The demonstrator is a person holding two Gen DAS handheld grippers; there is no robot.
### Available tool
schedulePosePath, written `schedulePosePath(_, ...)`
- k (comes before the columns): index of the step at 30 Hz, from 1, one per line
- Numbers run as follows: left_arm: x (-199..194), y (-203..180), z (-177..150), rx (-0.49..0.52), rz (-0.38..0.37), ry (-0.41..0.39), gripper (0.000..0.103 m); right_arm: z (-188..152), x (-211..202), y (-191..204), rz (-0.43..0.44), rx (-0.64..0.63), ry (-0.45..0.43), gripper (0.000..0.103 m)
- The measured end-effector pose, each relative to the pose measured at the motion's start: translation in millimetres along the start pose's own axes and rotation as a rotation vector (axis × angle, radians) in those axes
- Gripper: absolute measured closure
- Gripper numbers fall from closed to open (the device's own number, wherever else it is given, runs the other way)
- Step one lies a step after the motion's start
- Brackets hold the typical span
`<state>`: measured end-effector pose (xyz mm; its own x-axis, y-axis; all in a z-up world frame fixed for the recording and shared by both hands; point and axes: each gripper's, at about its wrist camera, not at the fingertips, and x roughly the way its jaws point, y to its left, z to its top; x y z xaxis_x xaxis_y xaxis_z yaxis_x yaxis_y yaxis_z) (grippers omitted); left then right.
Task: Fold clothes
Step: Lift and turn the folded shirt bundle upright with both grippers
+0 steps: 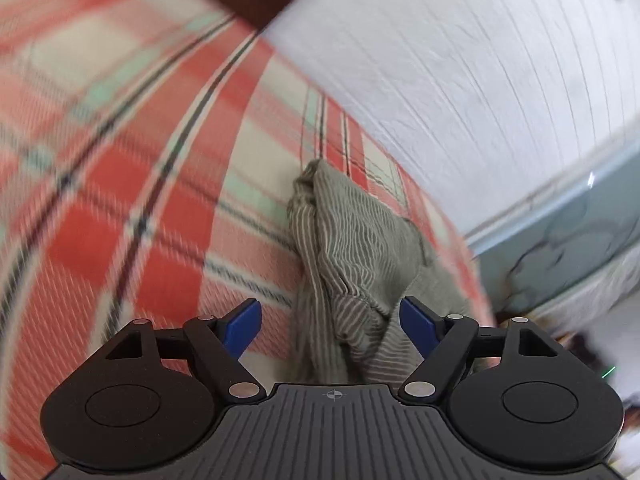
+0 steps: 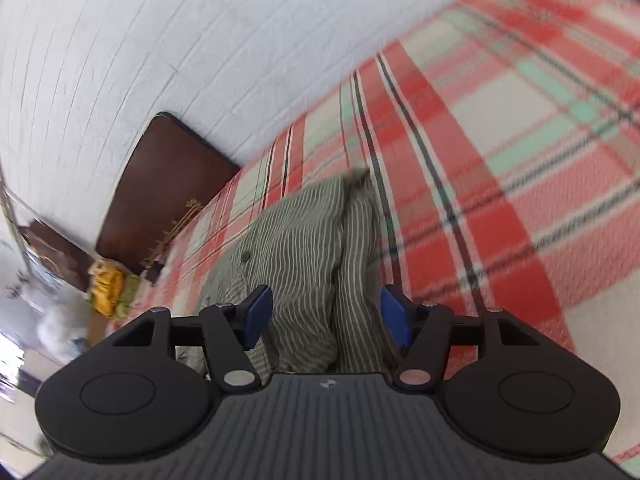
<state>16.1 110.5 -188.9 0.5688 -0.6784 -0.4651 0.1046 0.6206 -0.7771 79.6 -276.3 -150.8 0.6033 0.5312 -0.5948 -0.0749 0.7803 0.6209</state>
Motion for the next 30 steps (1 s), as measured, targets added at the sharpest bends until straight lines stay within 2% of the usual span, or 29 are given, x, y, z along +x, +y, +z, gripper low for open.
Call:
schedulePosePath(1, 1.8, 3.3, 1.2, -0.033, -0.017, 0.008, 0.017, 1.3, -1.4, -4.8, 0.01, 0.028, 0.01, 0.037)
schedulePosePath(6, 16.8, -4.7, 3.8, 0.028, 0.003, 0.028, 0.017, 8.0, -8.1, -28.5, 0.059, 0.166, 0.058, 0.037)
schedulePosePath(12, 35.9, -15.1, 6.7, 0.099, 0.021, 0.052, 0.018, 5.4, 4.4, -26.6, 0.074, 0.154, 0.122, 0.036)
schedulePosePath(13, 38.8, -16.7, 7.6, 0.105, 0.016, 0.059, 0.018, 5.3, 5.7, -27.4, 0.084, 0.164, 0.131, 0.039)
schedulePosePath(14, 43.5, -19.4, 7.5, 0.11, 0.01, 0.067, 0.021, 5.2, 7.0, -28.2, 0.094, 0.173, 0.141, 0.051)
schedulePosePath(15, 48.3, -22.3, 6.3, 0.118, 0.005, 0.074, 0.032, 3.2, 8.6, -28.0, 0.095, 0.175, 0.153, 0.06)
schedulePosePath(16, 51.7, -23.9, 4.7, 0.128, 0.006, 0.084, 0.043, 2.1, 9.0, -27.2, 0.093, 0.172, 0.154, 0.064)
schedulePosePath(17, 54.1, -25.0, 3.8, 0.141, 0.009, 0.09, 0.065, 1.0, 9.4, -26.4, 0.092, 0.169, 0.155, 0.071)
schedulePosePath(20, 53.5, -28.6, 8.6, 0.176, 0.002, 0.098, 0.072, -1.9, 8.6, -22.1, 0.087, 0.157, 0.152, 0.079)
schedulePosePath(22, 49.7, -33.5, 21.1, 0.205, -0.006, 0.105, 0.074, -2.1, 6.5, -14.9, 0.098, 0.147, 0.147, 0.081)
schedulePosePath(26, 41.0, -47.1, 54.7, 0.293, 0.021, 0.056, 0.073, -5.5, 8.5, 9.2, 0.172, 0.122, 0.154, 0.082)
schedulePosePath(29, 37.8, -48.4, 81.5, 0.337, 0.076, 0.021, 0.07, -17.9, 17.9, 29.0, 0.217, 0.117, 0.192, 0.081)
schedulePosePath(30, 37.7, -46.3, 89.3, 0.34, 0.1, 0.013, 0.053, -25.3, 23.0, 35.2, 0.231, 0.114, 0.217, 0.081)
